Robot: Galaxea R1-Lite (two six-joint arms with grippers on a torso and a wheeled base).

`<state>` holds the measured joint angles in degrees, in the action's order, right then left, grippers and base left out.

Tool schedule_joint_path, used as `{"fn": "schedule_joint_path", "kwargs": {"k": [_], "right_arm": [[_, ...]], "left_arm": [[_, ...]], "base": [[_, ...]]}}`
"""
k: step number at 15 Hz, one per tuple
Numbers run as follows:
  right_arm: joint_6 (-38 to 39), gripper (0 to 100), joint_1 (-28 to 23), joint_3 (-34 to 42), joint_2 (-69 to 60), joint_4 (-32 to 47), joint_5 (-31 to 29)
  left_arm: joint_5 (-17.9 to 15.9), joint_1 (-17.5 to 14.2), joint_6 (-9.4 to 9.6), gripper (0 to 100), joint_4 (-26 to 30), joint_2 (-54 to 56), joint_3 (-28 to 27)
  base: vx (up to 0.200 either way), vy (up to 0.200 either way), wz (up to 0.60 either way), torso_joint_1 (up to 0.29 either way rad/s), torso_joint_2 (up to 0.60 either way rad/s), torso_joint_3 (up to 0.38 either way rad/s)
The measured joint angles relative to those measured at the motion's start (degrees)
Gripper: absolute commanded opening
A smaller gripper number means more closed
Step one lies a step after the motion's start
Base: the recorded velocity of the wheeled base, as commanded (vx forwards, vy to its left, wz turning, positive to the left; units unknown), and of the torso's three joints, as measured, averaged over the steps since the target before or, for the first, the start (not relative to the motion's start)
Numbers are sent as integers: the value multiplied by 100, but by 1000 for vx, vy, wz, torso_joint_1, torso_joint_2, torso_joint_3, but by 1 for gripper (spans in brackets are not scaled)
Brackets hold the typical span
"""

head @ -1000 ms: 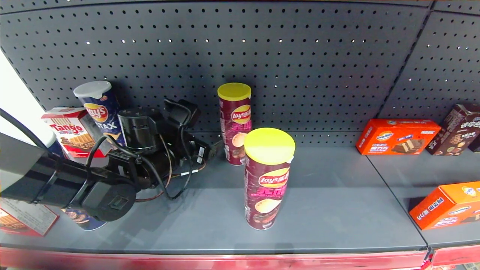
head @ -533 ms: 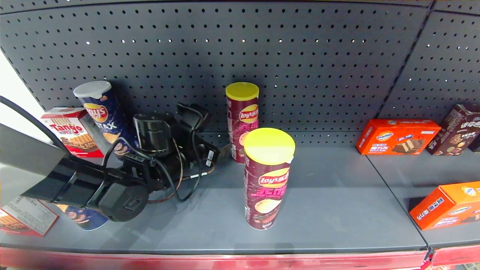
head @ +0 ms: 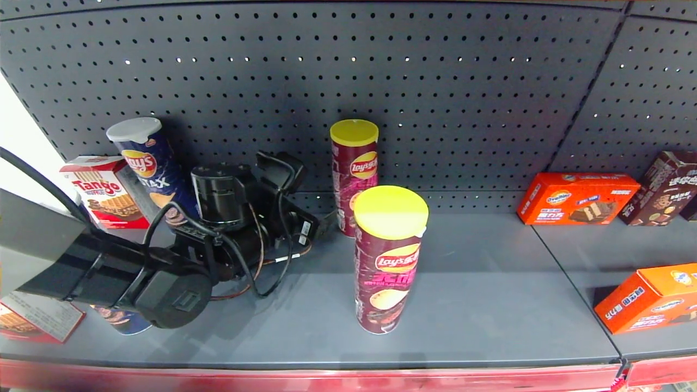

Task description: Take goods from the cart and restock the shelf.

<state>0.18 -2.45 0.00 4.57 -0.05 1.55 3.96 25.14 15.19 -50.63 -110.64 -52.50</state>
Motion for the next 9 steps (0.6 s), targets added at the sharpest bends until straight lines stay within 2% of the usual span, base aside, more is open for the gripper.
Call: {"fn": "schedule_joint_path", "kwargs": {"k": [4,9], "right_arm": [[0,100,0,0,0,-2,0],[0,100,-2,0,0,-2,0]], "left_arm": [[-115,101,9,100,-12,122,5],[-112,135,11,100,21,-24,-273]], "base": [[0,0,0,0,0,0],[0,0,0,0,0,0]]}}
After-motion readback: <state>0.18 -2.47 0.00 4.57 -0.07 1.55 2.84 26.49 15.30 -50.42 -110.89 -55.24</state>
